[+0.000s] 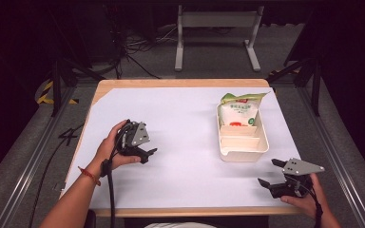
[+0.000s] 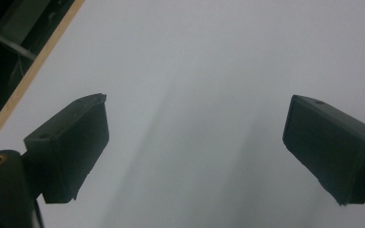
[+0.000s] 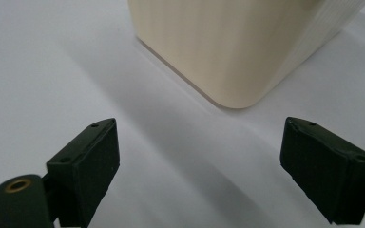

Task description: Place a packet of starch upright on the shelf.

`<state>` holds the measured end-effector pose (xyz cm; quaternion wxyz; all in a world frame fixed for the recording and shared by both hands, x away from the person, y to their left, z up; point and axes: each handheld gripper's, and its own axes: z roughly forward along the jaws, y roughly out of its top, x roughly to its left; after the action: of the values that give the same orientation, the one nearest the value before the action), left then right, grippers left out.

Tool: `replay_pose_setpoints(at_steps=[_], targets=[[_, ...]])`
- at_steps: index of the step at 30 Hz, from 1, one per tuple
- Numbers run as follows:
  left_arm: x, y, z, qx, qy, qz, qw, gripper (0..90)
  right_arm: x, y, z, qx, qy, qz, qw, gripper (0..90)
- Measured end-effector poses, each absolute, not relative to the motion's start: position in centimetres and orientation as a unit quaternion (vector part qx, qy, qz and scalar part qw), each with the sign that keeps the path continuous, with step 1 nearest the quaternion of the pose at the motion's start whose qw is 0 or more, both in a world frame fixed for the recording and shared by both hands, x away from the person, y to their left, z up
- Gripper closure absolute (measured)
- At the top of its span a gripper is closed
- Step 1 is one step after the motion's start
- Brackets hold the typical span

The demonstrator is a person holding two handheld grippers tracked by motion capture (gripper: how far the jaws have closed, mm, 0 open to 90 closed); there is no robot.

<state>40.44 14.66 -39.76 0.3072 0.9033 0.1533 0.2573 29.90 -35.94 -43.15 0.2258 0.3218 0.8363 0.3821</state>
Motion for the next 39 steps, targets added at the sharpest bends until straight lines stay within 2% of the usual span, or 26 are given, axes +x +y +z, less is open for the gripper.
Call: replay_pose_setpoints(at_steps=[21, 25, 32, 39], targets=[[36.4, 21.4, -43.4, 0.885, 0.233, 0.23, 0.331, 8.1, 30.0, -35.8, -43.2, 0.322, 0.839, 0.372, 0.232, 12.5], [35.6, 22.5, -44.1, 0.875, 0.262, 0.217, 0.344, 7.5, 29.9, -35.7, -43.2, 0.319, 0.84, 0.37, 0.234, 12.4], [34.2, 24.8, -45.2, 0.837, 0.315, 0.19, 0.405, 7.4, 30.0, -35.7, -43.2, 0.319, 0.842, 0.368, 0.234, 12.4], [34.0, 24.8, -45.1, 0.827, 0.319, 0.186, 0.424, 7.4, 30.1, -35.6, -43.2, 0.316, 0.843, 0.365, 0.236, 12.4]])
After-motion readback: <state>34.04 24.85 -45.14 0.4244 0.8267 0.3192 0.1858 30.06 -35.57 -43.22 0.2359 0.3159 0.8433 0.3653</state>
